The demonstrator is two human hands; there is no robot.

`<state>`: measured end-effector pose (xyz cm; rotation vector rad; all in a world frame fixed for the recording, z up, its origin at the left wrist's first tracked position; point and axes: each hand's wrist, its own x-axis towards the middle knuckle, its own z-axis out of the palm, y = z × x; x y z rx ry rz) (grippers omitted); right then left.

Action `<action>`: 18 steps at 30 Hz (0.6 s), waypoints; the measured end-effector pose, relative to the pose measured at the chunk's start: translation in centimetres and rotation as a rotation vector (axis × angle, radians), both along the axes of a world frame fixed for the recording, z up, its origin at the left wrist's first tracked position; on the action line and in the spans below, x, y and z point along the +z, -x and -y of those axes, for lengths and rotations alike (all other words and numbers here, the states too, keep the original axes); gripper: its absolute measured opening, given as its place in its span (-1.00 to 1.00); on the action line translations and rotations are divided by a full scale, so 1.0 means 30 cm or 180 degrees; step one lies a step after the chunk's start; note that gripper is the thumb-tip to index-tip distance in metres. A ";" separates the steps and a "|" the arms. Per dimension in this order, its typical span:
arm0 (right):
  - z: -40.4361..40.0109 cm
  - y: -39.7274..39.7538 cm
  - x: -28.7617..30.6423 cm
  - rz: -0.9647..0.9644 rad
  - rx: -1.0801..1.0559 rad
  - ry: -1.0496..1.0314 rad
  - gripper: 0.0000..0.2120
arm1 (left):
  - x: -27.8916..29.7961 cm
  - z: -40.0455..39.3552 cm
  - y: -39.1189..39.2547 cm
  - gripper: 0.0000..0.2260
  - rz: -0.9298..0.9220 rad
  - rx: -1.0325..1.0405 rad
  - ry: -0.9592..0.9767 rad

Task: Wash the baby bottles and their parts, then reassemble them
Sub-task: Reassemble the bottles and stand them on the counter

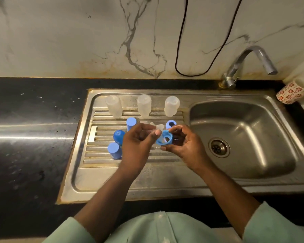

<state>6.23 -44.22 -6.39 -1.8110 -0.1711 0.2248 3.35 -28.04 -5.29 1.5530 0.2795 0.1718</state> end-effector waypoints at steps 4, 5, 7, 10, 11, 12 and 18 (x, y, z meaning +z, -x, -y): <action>-0.059 0.026 0.024 0.0209 0.0026 -0.0047 -0.43 | 0.008 -0.046 0.022 -0.84 0.0301 -0.0231 -0.0749; -0.073 0.033 0.029 0.0216 0.0065 -0.0033 -0.40 | 0.012 -0.055 0.028 -0.83 0.0310 -0.0308 -0.0834; -0.106 0.051 0.028 0.0183 0.0090 0.0038 -0.36 | 0.014 -0.077 0.039 -0.77 0.0308 -0.0417 -0.0888; -0.144 0.065 0.008 0.0184 0.0040 0.0043 -0.34 | 0.007 -0.101 0.050 -0.76 0.0348 -0.0136 -0.1093; -0.159 0.070 0.007 0.0224 0.0022 0.0052 -0.36 | 0.003 -0.106 0.061 -0.77 0.0377 0.0010 -0.1121; -0.170 0.074 0.006 0.0241 0.0008 0.0029 -0.39 | -0.001 -0.106 0.072 -0.75 0.0392 0.0111 -0.1094; -0.225 0.103 0.009 0.0178 -0.0095 -0.0281 -0.42 | -0.003 -0.181 0.074 -0.85 0.0057 -0.0684 -0.0957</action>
